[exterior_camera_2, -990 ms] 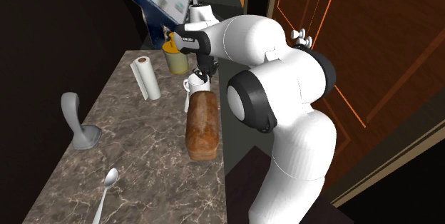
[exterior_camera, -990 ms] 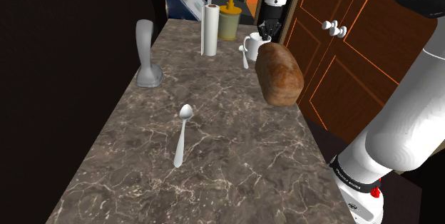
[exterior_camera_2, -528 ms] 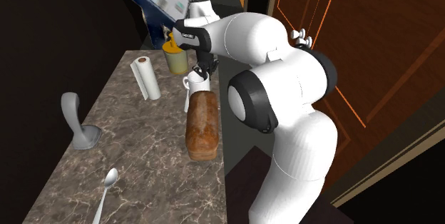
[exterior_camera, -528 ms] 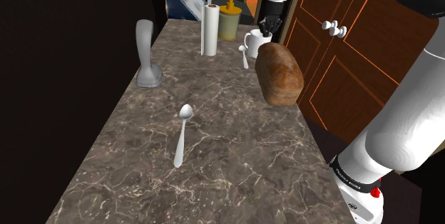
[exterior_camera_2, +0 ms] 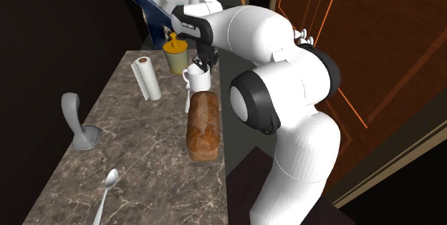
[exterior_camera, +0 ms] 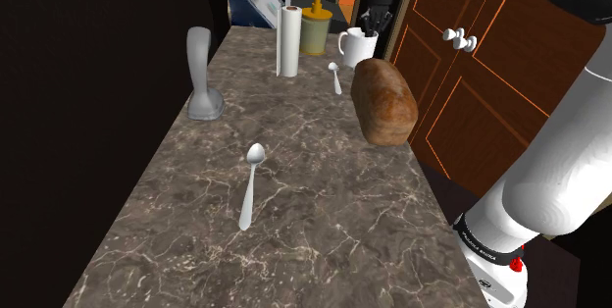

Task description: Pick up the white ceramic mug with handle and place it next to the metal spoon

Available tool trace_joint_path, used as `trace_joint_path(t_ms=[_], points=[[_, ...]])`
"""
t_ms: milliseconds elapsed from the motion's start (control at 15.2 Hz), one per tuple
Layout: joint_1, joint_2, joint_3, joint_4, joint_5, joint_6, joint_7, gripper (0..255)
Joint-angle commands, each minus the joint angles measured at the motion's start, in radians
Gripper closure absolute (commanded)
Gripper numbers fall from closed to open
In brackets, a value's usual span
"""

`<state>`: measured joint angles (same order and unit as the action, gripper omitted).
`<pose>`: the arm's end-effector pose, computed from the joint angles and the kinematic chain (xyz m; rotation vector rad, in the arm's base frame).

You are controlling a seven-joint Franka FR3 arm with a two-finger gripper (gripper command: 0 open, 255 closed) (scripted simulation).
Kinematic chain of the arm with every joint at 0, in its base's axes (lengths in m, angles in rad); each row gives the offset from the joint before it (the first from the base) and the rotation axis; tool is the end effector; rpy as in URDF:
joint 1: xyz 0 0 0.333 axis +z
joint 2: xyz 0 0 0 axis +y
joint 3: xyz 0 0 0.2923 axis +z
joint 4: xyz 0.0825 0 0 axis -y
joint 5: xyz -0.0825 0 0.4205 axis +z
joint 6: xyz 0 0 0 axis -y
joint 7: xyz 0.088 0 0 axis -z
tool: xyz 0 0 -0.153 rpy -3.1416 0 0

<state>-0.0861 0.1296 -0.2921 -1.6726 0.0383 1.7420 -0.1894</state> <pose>0.5856 -0.2212 0.4413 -3.1101 0.3043 0.0818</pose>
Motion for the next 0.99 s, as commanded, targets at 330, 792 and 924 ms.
trace_joint_path(t_ms=[330,792,924], points=[[-0.001,0.003,0.000,0.097,0.000,-0.095,0.003,255],[-0.005,0.020,-0.002,0.214,0.005,-0.195,0.000,255],[-0.007,0.028,-0.003,0.252,0.007,-0.225,-0.001,255]])
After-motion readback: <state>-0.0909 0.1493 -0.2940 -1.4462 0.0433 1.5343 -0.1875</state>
